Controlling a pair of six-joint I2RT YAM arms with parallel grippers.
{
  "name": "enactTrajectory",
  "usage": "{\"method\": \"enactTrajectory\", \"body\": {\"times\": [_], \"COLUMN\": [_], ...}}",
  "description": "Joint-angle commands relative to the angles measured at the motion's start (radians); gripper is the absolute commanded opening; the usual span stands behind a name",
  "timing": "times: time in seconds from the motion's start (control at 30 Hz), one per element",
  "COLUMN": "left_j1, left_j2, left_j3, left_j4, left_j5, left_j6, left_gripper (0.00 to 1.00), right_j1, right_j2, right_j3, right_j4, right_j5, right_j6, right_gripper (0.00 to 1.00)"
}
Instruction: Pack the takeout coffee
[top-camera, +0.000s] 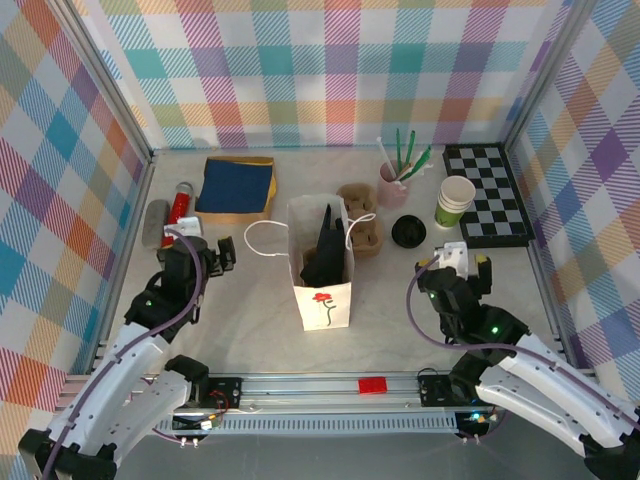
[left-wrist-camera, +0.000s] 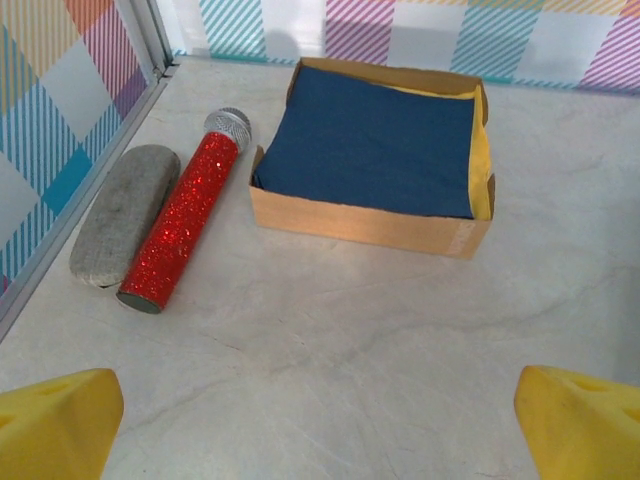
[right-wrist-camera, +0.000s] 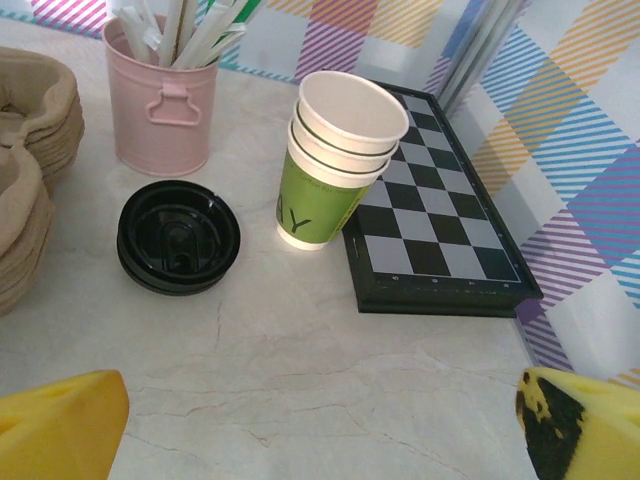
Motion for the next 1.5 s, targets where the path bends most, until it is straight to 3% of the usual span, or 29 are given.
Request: {"method": "enactTrajectory", "body": {"times": [0.0,0.67,1.0,1.47], "left_j1": [-0.024,-0.122,-0.148,-0.173], "left_j2": [0.004,0.021,-0.006,-0.273], "left_j3": [-0.046,-0.267,-0.363,-0.511], "left_j4": [0.093,0.304,0.357,0.351], "left_j5": [-0.042,-0.328,-0.412,-0.523], "left_j6": [0.023,0.051,0.042,0.045], "left_gripper": [1.00,1.00,1.00,1.00], "right_j1": [-0.009,-0.008,-0.009,-0.008], "right_j2": [-0.028,-0.099,-0.144,-0.134], "right_j3": [-0.023,-0.211,-0.275,-0.343], "right_j4": [0.033,0.170,0.223,0.297], "right_j5": [0.034,0.038,0.034,0.032], "right_j6": [0.024,0.037,-0.007,-0.033], "right_gripper": [0.99,0.99,0.99,0.99]}}
